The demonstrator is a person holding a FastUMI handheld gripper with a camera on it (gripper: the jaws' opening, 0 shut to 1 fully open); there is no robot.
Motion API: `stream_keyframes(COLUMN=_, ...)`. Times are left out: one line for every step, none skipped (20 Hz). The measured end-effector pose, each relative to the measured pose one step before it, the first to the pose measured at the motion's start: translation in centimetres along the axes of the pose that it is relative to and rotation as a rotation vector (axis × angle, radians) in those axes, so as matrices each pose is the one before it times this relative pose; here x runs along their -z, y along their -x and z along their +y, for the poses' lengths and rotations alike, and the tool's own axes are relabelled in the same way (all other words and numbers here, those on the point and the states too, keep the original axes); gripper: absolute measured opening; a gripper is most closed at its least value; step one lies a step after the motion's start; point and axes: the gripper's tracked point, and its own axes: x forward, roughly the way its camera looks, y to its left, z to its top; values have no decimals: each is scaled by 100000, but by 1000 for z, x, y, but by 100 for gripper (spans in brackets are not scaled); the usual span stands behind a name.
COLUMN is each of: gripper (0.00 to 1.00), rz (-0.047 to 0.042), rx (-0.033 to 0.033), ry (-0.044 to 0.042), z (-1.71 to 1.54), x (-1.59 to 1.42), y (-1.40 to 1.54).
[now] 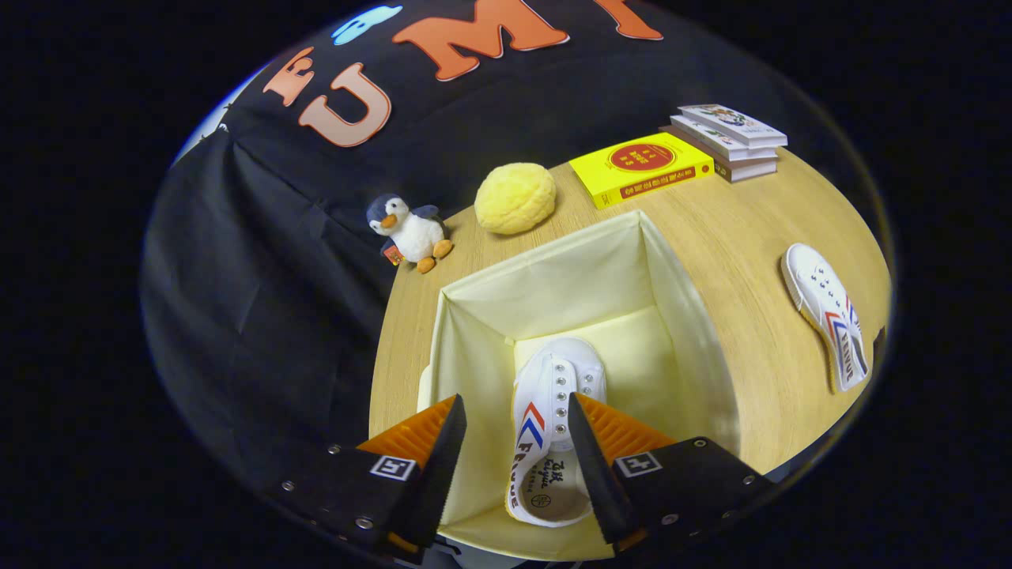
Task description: Open the storage box then place both shoes into the box .Put the left shoe in first, then the right shoe, with the right side of both shoes facing outward in a uniform manner.
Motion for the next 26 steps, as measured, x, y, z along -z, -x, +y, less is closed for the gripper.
stream_keyframes(gripper=84, rz=-2614, rx=-933, ry=1183, z=-606, x=-834, y=1080)
stream_keyframes(gripper=97, rz=-2112, rx=-97, ry=451, z=-977, x=-844, y=1048)
stream_keyframes(gripper=99, rz=-1764, rx=603, ry=567, z=-1527, x=-687, y=1242)
stream_keyframes(gripper=99, rz=-1329, rx=1162, ry=182, z=-1746, x=-672, y=1084)
stream_keyframes(gripper=99, rz=-875, rx=1405, ry=26, z=-1939, x=-628, y=937)
stream_keyframes(gripper=99, rz=-682, rx=1828, ry=-22, z=-2262, x=-553, y=757)
stream_keyframes(gripper=99, rz=-756, rx=2622, ry=-510, z=-2520, x=-610, y=613)
stream_keyframes(gripper=99, rz=83, rx=2873, ry=-890, z=-2616, x=-401, y=495)
stream_keyframes(gripper=99, rz=121, rx=2475, ry=-951, z=-2567, x=-449, y=206)
stream_keyframes(gripper=99, rz=649, rx=2907, ry=-362, z=-2640, x=-342, y=135)
stream_keyframes(gripper=99, rz=806, rx=2947, ry=492, z=-2566, x=-315, y=-61)
stream_keyframes(gripper=98, rz=1511, rx=2994, ry=652, z=-2447, x=-101, y=-274)
stream_keyframes(gripper=99, rz=2394, rx=2366, ry=447, z=-2207, x=133, y=-420)
stream_keyframes(gripper=99, rz=3071, rx=2403, ry=113, z=-1982, x=307, y=-471)
stream_keyframes(gripper=99, rz=2708, rx=1315, ry=719, z=-1630, x=352, y=-632)
stream_keyframes(gripper=98, rz=3751, rx=1940, ry=1115, z=-1598, x=647, y=-671)
stream_keyframes(gripper=97, rz=3810, rx=1993, ry=1462, z=-1422, x=664, y=-640)
stream_keyframes(gripper=92, rz=3591, rx=1095, ry=1478, z=-900, x=598, y=-318)
stream_keyframes(gripper=88, rz=3361, rx=748, ry=1266, z=-862, x=603, y=-687)
stream_keyframes(gripper=81, rz=3064, rx=498, ry=1237, z=-617, x=570, y=-736)
stream_keyframes(gripper=78, rz=2540, rx=634, ry=2187, z=-500, x=424, y=-686)
stream_keyframes(gripper=75, rz=2189, rx=1088, ry=2684, z=-537, x=249, y=-658)
stream_keyframes(gripper=74, rz=1883, rx=801, ry=2578, z=-378, x=210, y=-661)
stream_keyframes(gripper=72, rz=1452, rx=987, ry=1893, z=-400, x=94, y=-583)
stream_keyframes(gripper=71, rz=1292, rx=417, ry=1362, z=-235, x=22, y=-611)
stream_keyframes(gripper=69, rz=445, rx=-161, ry=527, z=-47, x=-249, y=-558)
